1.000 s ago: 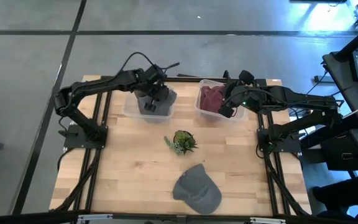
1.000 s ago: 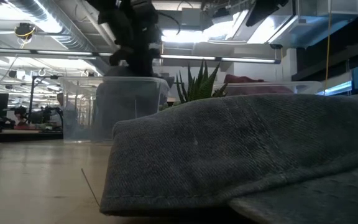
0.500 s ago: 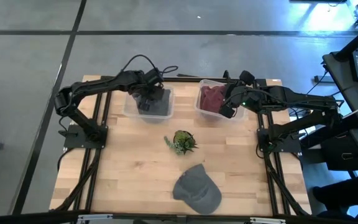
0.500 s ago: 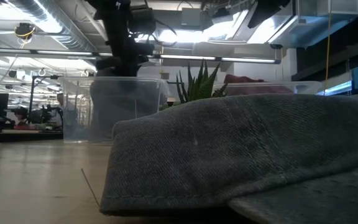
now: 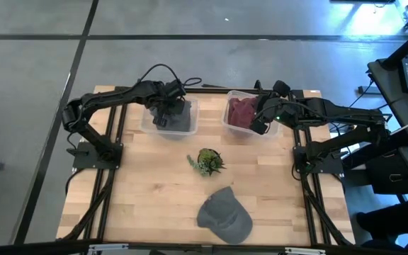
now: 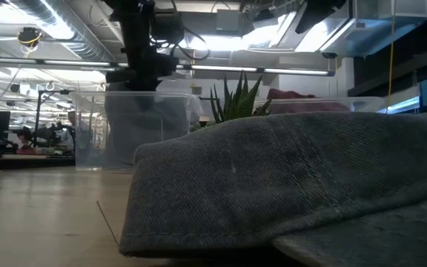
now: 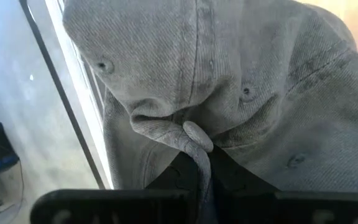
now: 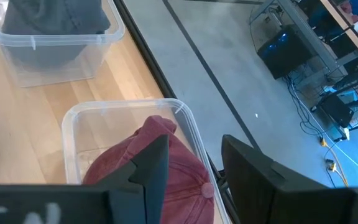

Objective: Pick & Place hat
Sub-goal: Put the top gray cap into the left transparent bin

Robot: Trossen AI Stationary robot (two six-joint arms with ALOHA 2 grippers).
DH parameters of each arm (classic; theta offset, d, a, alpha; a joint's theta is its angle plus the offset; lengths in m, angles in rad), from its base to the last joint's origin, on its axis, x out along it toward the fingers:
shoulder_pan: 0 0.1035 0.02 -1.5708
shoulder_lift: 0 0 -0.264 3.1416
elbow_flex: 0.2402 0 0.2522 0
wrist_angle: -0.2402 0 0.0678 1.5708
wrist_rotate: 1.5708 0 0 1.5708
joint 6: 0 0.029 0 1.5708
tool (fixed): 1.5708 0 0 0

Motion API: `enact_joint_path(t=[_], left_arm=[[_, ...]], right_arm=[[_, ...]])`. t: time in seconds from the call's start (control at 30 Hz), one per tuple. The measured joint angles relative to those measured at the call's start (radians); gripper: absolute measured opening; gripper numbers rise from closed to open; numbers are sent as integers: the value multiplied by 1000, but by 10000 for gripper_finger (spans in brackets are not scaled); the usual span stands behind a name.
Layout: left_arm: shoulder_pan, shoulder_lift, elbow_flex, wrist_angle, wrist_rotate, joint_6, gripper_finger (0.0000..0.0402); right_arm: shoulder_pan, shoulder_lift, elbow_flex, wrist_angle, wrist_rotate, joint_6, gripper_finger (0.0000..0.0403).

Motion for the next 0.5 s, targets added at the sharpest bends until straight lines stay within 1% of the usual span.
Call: enact_joint_path(t=[0.07, 0.2, 0.5], left_arm=[[-6, 0, 0, 2, -5, 1, 3], [-14, 0, 0, -30, -80, 3, 3], [-13, 0, 0, -104, -90, -24, 3]], right_arm=[[0, 0, 0, 0, -14, 4, 149], [0, 0, 0, 0, -45, 4, 149], [0, 0, 0, 0, -52, 7, 149]])
